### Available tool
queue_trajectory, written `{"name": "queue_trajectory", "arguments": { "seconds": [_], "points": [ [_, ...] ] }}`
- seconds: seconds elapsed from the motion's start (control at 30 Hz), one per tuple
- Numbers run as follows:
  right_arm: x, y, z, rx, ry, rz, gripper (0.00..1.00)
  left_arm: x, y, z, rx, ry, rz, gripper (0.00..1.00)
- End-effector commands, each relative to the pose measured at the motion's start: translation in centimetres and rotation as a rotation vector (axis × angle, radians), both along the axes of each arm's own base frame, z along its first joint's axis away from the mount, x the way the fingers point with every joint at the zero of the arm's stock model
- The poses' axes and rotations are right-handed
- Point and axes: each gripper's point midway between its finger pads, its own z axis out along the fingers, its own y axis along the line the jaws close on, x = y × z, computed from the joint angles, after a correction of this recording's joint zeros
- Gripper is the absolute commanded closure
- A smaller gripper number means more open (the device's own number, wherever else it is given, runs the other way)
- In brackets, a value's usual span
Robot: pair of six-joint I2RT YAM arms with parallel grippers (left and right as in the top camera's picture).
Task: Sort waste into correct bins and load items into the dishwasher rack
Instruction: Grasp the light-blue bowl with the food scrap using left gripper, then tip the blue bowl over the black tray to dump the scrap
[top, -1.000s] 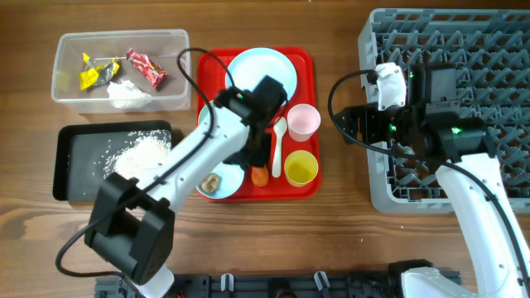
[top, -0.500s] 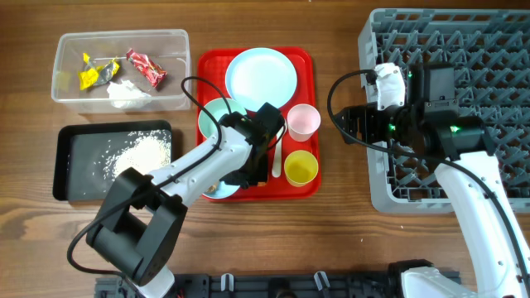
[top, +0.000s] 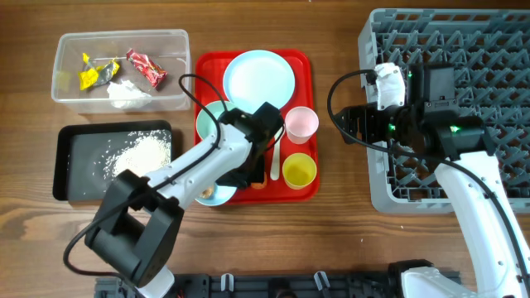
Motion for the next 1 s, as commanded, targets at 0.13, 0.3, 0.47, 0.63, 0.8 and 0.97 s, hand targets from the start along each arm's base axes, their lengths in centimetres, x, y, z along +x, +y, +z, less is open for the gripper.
{"name": "queue_trajectory", "arguments": {
  "seconds": [0.13, 0.3, 0.47, 0.63, 0.8, 0.97],
  "points": [
    [0.3, -0.1, 0.0, -0.005, 0.005, -0.01, 0.0, 3.8, 0.5, 9.4, -0.192, -0.268, 0.067, 0.96],
    [0.4, -0.1, 0.1, -0.005, 0.002, -0.009, 0.0, 5.4, 5.4, 12.7, -0.269, -0.346, 0.142, 0.96],
    [0.3, -0.1, 0.0, -0.005, 0.004, -0.01, 0.0, 8.0, 11.7, 13.1, -0.438, -0.366, 0.235, 0.96],
    [0.3, -0.1, 0.0, -0.005, 0.004, -0.01, 0.0, 9.4, 18.6, 14.1, -0.718, -0.464, 0.319, 0.96],
    [0.4, -0.1, 0.1, -0.004, 0.001, -0.01, 0.0, 9.9, 23.8, 14.4, -0.91, -0.594, 0.363, 0.96],
    [0.5, -0.1, 0.2, -0.003, -0.006, -0.01, 0.0, 10.2, 27.4, 12.1, -1.049, -0.664, 0.392, 0.96]
  ]
}}
